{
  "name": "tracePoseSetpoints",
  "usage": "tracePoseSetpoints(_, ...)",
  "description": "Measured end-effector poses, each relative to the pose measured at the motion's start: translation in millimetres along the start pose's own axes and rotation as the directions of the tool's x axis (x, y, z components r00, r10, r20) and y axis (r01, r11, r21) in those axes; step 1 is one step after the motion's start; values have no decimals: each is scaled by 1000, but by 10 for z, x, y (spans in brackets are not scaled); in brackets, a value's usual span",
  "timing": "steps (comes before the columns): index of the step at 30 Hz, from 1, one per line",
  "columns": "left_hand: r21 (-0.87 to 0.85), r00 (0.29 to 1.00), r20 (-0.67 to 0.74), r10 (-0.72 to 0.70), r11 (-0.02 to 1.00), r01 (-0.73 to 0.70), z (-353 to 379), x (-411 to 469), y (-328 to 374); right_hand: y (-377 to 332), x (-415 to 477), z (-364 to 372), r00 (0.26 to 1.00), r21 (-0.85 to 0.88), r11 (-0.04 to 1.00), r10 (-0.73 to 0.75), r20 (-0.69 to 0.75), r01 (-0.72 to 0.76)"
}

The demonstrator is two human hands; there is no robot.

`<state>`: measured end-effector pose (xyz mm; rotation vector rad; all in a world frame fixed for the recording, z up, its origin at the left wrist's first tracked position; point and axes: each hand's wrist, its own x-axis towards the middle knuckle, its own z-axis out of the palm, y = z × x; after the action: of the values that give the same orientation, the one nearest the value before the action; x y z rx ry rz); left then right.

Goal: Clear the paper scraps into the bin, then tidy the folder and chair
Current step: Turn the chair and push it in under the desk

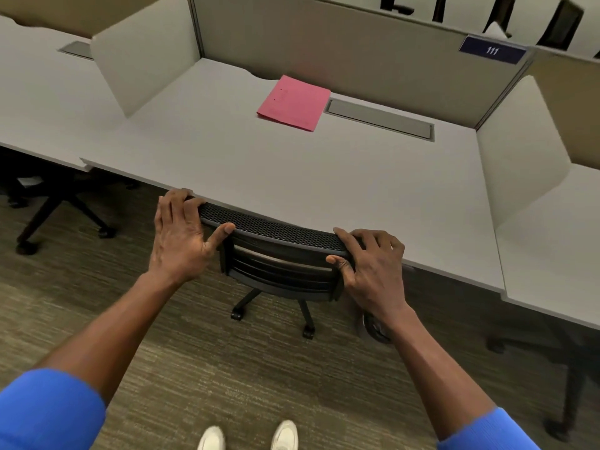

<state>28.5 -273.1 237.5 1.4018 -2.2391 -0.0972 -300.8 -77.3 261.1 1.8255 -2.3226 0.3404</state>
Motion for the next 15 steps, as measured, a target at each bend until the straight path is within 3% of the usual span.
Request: tracePoseSetpoints(15,1,998,29,58,998,-58,14,405,-330,-332,187,99,997,21,998,66,-42,-65)
